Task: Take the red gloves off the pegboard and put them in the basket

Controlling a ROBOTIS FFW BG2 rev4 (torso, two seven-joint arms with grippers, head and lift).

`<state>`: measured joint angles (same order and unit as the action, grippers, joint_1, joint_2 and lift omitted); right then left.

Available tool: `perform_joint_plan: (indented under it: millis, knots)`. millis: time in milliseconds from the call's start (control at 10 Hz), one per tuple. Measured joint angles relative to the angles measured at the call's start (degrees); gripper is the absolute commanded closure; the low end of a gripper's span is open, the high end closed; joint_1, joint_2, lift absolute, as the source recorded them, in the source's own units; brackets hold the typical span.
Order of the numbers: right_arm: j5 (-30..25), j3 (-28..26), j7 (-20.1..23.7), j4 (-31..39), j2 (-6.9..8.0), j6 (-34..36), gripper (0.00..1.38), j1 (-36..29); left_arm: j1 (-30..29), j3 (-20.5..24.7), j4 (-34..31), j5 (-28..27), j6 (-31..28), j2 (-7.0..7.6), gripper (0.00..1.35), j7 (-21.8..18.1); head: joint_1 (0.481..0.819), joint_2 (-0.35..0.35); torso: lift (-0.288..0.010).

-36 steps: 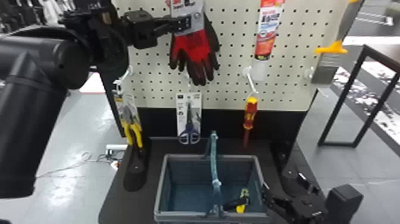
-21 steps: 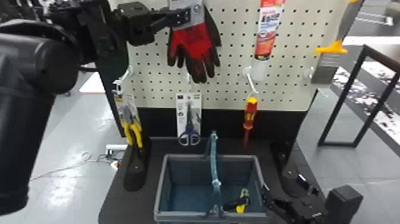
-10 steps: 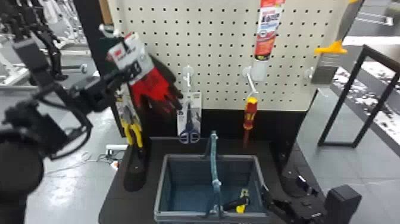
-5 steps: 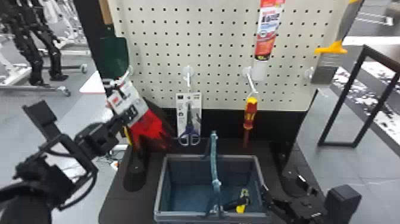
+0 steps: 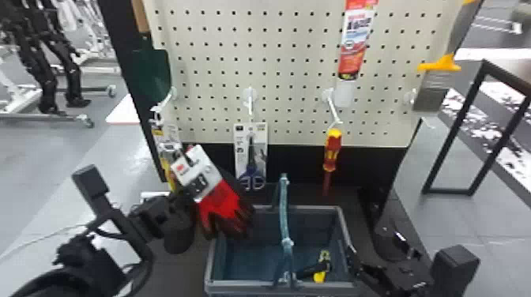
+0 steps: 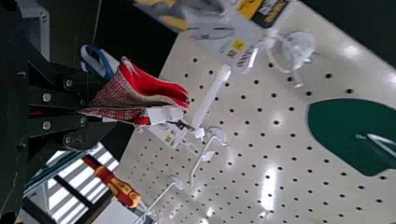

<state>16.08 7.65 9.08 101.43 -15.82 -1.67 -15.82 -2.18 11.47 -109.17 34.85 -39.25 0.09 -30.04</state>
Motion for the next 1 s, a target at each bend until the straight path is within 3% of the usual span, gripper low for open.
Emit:
perform_joint_plan:
  millis: [600, 700, 800, 900, 1000]
  knots:
    - [0.05, 0.0, 0.4, 0.0, 0.17, -0.07, 0.12, 0.0, 2.28, -9.45, 8.4, 3.68, 0.87, 0.0, 1.2, -1.98, 0.549, 0.0, -0.1]
    - [0.08, 0.0, 0.41, 0.0, 0.17, -0.09, 0.12, 0.0, 2.33, -9.95, 9.0, 3.66, 1.1, 0.0, 0.96, -2.44, 0.549, 0.0, -0.1]
    - [0.11, 0.0, 0.48, 0.0, 0.17, -0.09, 0.12, 0.0, 2.41, -10.04, 9.25, 3.46, 1.36, 0.0, 0.38, -2.9, 0.549, 0.0, -0.1]
    - [0.16, 0.0, 0.5, 0.0, 0.17, -0.09, 0.12, 0.0, 2.49, -9.91, 9.32, 3.17, 1.73, 0.0, 0.02, -3.39, 0.549, 0.0, -0.1]
    - [0.18, 0.0, 0.51, -0.04, 0.17, -0.09, 0.12, 0.0, 2.51, -9.82, 9.34, 3.07, 2.24, 0.0, 0.09, -3.61, 0.549, 0.0, -0.1]
